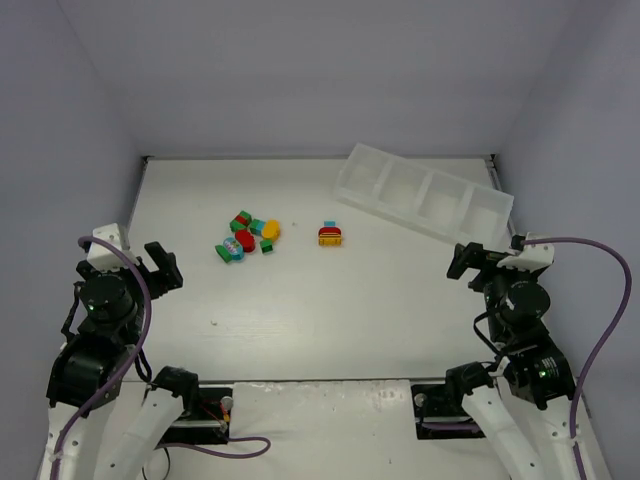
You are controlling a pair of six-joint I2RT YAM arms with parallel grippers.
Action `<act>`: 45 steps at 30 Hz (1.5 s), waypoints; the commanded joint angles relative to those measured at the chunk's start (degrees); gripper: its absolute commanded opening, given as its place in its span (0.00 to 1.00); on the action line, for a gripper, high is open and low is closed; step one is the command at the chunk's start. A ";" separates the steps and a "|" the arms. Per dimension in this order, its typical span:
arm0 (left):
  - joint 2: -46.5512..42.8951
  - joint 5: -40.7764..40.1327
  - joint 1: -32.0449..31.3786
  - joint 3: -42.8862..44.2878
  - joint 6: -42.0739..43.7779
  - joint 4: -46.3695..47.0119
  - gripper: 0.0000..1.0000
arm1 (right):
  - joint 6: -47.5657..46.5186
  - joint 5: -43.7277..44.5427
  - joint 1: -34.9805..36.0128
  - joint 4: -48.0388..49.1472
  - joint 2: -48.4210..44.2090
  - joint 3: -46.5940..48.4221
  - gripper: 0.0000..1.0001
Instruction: Sort the legos into containers by color
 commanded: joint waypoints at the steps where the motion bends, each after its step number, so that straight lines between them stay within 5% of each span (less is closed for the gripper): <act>1: 0.73 -0.75 -0.15 1.20 -0.88 1.53 0.80 | -0.03 -0.09 0.09 3.01 1.45 1.80 1.00; 10: 2.23 -0.31 -0.15 2.16 -1.67 0.48 0.80 | 3.31 -2.55 0.09 3.45 14.09 5.40 1.00; 14: 3.46 -0.31 -0.15 2.60 -3.16 -0.92 0.80 | 0.05 -14.49 0.18 5.47 22.52 7.33 1.00; 20: 5.74 -1.18 -0.15 3.57 -5.00 -3.91 0.80 | 7.87 -27.25 3.25 15.21 34.57 8.92 0.99; 22: 6.62 -1.45 -0.15 3.66 -5.53 -4.79 0.80 | 7.79 -25.16 9.63 19.07 40.17 10.23 0.88; 24: 7.58 -1.27 -0.06 3.83 -6.15 -5.23 0.80 | 5.95 -19.89 14.57 20.23 44.75 13.90 0.63; 26: 8.20 -1.19 -0.06 4.10 -7.11 -6.02 0.80 | 5.59 -17.68 20.01 20.59 52.57 17.08 0.53; 28: 9.08 -0.84 -0.06 4.62 -7.47 -6.55 0.80 | 6.03 -17.50 22.67 21.99 60.02 21.30 0.56; 32: 10.05 0.57 -0.06 5.42 -8.96 -7.52 0.80 | 9.97 -10.05 30.22 23.40 73.47 29.99 0.77; 38: 10.58 -0.13 -0.06 5.24 -8.79 -7.96 0.80 | 15.17 -6.78 34.63 23.31 86.25 39.23 0.66; 45: 11.37 -0.04 -0.06 5.33 -8.17 -8.58 0.80 | 16.75 -3.79 37.44 21.73 97.67 48.10 0.68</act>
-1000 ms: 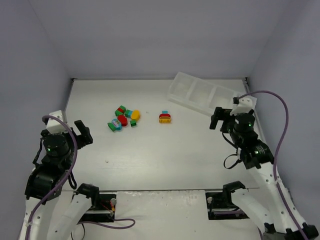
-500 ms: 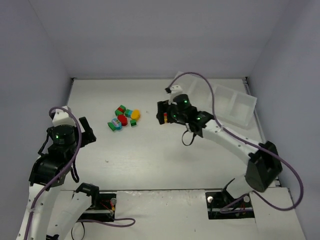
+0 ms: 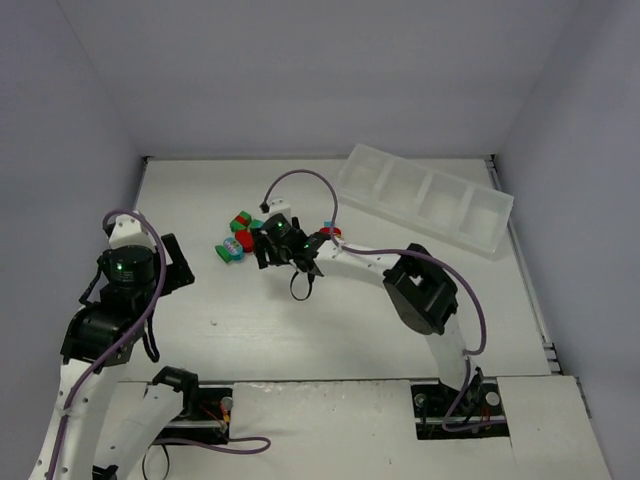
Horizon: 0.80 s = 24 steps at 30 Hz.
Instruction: Sort the legos into containers by color
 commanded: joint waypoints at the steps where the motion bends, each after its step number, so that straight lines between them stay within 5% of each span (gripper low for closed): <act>1: 1.10 -0.26 -0.06 2.18 -0.24 1.04 0.80 | 2.39 4.50 0.46 1.51 1.75 6.09 0.69; 15: 0.48 1.59 0.02 1.21 -0.33 0.17 0.80 | 2.31 9.77 0.29 0.90 13.45 15.67 0.64; 24: -0.75 1.23 -0.06 0.78 -0.94 -1.33 0.80 | 1.87 11.62 0.38 0.81 16.27 18.93 0.46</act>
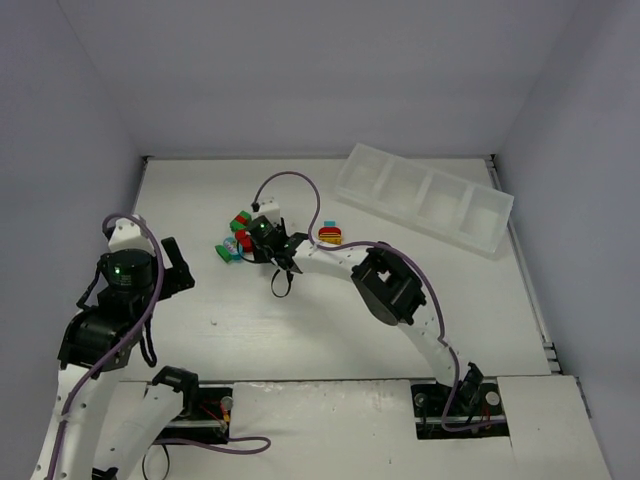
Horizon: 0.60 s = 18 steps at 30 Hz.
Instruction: Sort the legos into containers by color
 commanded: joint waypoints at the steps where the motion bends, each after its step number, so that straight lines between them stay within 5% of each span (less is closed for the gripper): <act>1: -0.27 -0.10 -0.06 0.77 -0.92 0.11 0.80 | 0.12 4.16 -0.19 1.44 -0.39 3.04 0.43; 7: -0.10 0.25 -0.06 0.69 -1.09 0.37 0.80 | -1.54 6.80 -0.45 2.32 -5.47 -0.82 0.00; 13: 1.57 1.66 -0.06 0.34 -1.27 2.74 0.80 | -4.62 5.57 -3.52 4.96 -19.79 -9.78 0.00; 18: 3.77 3.24 -0.06 0.34 -1.18 4.94 0.80 | -4.63 5.75 -13.44 5.14 -35.26 -20.94 0.00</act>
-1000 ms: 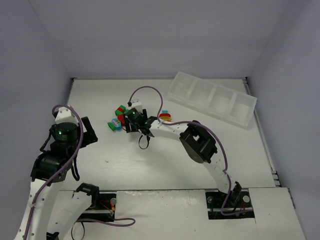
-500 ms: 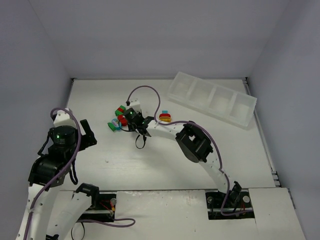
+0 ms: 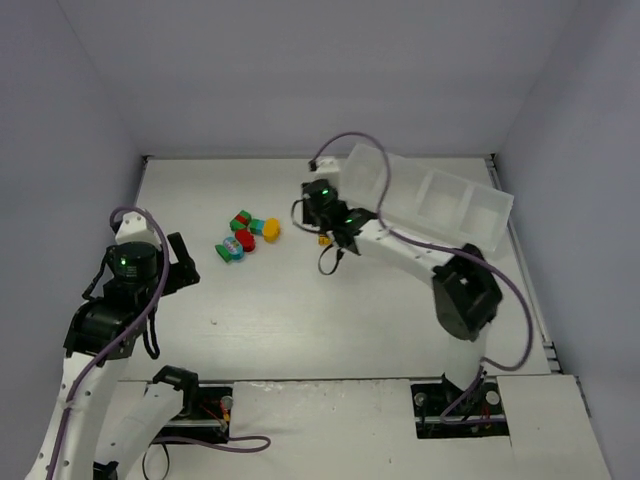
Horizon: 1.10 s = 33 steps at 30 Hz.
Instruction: Sort the legos into containers by color
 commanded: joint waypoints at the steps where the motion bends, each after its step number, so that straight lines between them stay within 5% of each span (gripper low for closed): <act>1: 3.09 1.45 -0.06 0.31 -0.44 4.79 0.80 | -0.71 3.17 -8.84 3.95 -14.07 -7.25 0.00; 10: 8.72 3.12 0.03 -0.04 -0.44 8.40 0.80 | -1.24 -0.51 -37.93 4.04 -29.73 -23.73 0.00; 22: 13.38 5.58 0.03 -2.59 -3.78 10.07 0.80 | 3.59 -4.91 -55.53 2.91 -19.30 -20.32 0.06; 25: 13.30 5.58 0.03 -3.46 -4.39 10.33 0.80 | 3.42 -4.13 -56.58 2.11 -15.87 -18.47 0.11; 33: 14.08 5.23 0.03 -4.52 -5.98 10.51 0.80 | 3.42 -5.70 -56.94 1.58 -13.56 -16.53 0.53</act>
